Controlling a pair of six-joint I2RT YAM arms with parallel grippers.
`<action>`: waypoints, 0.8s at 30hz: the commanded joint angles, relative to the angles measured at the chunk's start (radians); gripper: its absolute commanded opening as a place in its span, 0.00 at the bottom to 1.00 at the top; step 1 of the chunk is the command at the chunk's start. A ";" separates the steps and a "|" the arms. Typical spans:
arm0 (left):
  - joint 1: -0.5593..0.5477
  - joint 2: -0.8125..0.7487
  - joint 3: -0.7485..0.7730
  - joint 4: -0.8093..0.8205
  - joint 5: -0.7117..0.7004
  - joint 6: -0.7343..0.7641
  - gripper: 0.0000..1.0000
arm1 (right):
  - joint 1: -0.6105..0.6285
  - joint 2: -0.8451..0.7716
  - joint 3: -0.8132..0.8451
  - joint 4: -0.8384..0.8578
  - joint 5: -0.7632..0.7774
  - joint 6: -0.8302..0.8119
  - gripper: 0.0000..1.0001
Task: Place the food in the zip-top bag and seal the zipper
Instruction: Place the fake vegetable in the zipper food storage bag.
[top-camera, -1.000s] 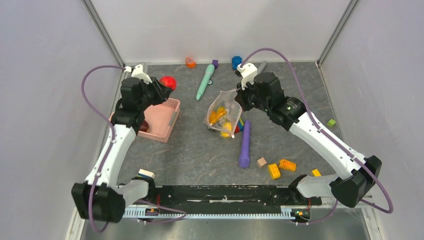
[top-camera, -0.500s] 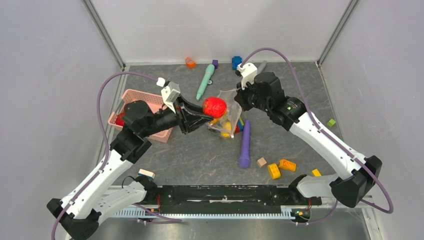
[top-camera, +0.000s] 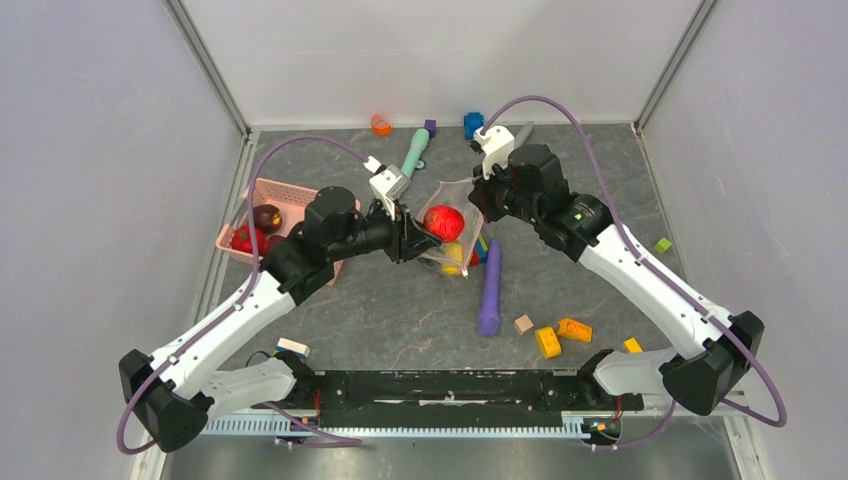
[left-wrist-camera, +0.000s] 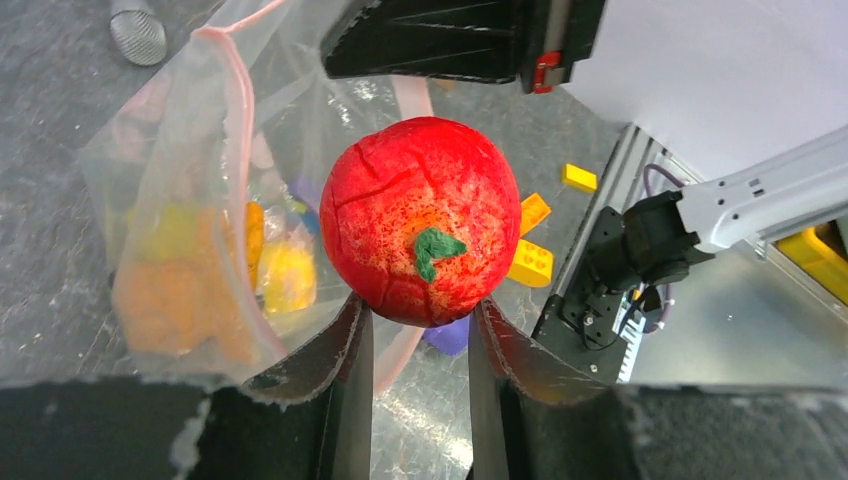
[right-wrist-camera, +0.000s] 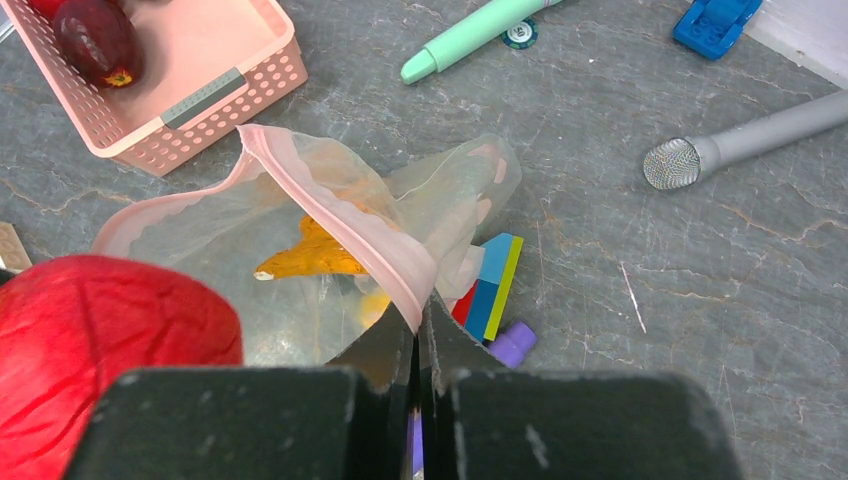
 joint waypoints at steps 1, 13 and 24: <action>-0.015 0.030 0.071 -0.052 -0.123 0.039 0.12 | -0.002 -0.025 0.012 0.037 0.001 -0.004 0.00; -0.040 0.159 0.187 -0.185 -0.403 -0.014 0.24 | -0.002 -0.042 0.042 0.045 -0.156 0.018 0.00; -0.055 0.229 0.255 -0.263 -0.445 -0.039 0.83 | -0.002 -0.017 0.072 0.056 -0.255 0.038 0.00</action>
